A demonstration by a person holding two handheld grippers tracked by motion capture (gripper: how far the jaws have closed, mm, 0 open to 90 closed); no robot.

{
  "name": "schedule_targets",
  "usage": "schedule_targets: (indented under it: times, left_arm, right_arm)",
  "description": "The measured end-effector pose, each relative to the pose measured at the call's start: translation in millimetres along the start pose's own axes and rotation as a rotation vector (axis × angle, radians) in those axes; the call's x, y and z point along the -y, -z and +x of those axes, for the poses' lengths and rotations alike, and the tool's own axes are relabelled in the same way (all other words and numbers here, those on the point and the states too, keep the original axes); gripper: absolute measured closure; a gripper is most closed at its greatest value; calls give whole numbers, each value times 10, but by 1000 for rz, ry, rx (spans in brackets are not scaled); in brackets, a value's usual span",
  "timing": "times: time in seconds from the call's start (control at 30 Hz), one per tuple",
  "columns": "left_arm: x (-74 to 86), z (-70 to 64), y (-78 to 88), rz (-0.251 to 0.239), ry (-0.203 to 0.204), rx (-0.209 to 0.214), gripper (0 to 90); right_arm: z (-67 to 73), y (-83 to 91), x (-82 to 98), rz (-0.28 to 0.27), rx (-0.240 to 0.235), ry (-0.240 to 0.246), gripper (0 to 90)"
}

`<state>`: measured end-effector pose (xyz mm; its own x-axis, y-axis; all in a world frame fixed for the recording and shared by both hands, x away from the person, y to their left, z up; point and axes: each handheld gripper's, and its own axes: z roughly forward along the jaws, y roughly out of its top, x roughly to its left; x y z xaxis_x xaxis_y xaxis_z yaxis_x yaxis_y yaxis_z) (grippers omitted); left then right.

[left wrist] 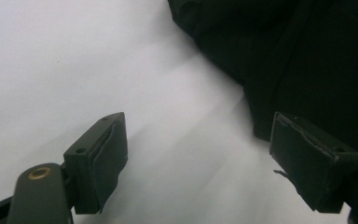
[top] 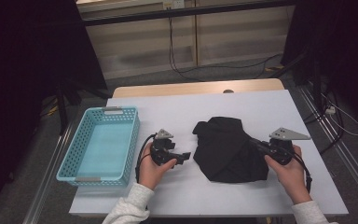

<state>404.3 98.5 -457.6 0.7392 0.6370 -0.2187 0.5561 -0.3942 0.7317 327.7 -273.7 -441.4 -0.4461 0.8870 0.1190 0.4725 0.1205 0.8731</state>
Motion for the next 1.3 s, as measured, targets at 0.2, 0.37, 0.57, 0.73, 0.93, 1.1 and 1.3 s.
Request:
schedule_targets:
  times: [0.2, 0.37, 0.57, 0.73, 0.93, 1.1, 1.3]
  left_arm:
    - [-18, -17, 3, -5, -3, 8, 192]
    - [-20, -24, 2, -1, -5, 10, 191]
    - [-18, -26, -3, 1, -4, 9, 190]
    - [-1, -42, -17, 5, -5, 13, 189]
    - [19, -25, 79, -6, 6, 12, 187]
    - [41, -28, 136, -8, 7, 9, 184]
    - [38, -24, 153, -5, 2, 8, 176]
  right_arm:
    - [19, -32, 44, 27, -9, 14, 880]
    - [105, -75, 22, 70, -15, 99, 665]
    - [269, -72, -106, 40, -52, 181, 325]
    - [536, -175, -191, 39, -93, 266, 214]
    - [688, -404, -196, 89, -37, 384, 500]
    - [710, -573, -143, 180, 22, 400, 583]
    - [637, -585, -100, 176, 0, 336, 854]
